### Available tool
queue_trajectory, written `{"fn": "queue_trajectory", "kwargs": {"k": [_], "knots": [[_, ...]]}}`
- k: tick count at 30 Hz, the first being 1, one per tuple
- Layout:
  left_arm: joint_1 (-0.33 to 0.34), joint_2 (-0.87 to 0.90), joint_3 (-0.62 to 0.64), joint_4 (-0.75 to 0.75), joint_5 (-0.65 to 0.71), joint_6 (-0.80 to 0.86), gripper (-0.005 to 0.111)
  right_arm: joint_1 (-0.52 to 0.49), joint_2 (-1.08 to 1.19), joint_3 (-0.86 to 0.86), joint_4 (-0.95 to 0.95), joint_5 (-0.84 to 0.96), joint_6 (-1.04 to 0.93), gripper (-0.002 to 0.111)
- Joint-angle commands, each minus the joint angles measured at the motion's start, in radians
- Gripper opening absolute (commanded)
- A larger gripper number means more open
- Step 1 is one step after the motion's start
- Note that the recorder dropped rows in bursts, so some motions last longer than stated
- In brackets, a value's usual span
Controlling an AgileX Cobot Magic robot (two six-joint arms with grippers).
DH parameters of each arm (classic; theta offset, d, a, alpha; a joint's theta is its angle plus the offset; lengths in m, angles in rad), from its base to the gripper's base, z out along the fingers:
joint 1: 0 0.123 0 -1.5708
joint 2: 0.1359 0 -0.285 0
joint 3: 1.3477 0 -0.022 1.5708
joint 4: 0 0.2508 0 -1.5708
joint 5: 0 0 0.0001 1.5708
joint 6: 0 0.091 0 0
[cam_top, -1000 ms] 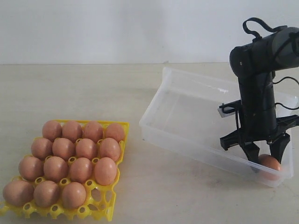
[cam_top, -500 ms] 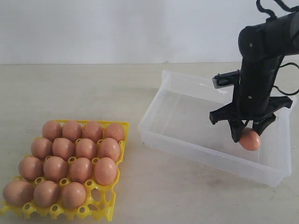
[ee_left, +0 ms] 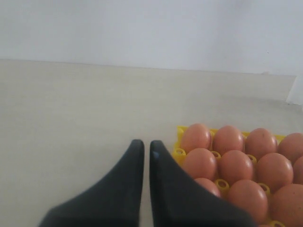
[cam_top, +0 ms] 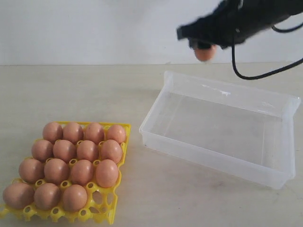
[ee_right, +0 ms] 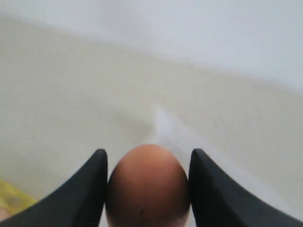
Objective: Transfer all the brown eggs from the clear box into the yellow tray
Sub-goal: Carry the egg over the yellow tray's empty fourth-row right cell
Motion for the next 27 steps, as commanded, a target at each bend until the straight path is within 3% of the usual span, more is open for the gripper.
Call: {"fn": "queue_trajectory", "kwargs": {"k": [1,10,14,18,27], "knots": [[-0.004,-0.004,0.004,0.005,-0.006,0.000,0.004,0.188,-0.147,0.204,0.046,-0.509,0.020,0.000],[-0.004,-0.004,0.004,0.005,-0.006,0.000,0.004,0.631,-0.046,0.541,0.155,-0.869,0.024,0.000],[-0.004,-0.004,0.004,0.005,-0.006,0.000,0.004,0.761,0.093,0.583,0.321,-0.986,-0.085,0.000],[-0.004,-0.004,0.004,0.005,-0.006,0.000,0.004,0.817,0.217,0.583,0.439,-1.089,-0.157,0.000],[-0.004,-0.004,0.004,0.005,-0.006,0.000,0.004,0.817,0.334,0.583,0.589,-1.220,-0.210,0.000]]}}
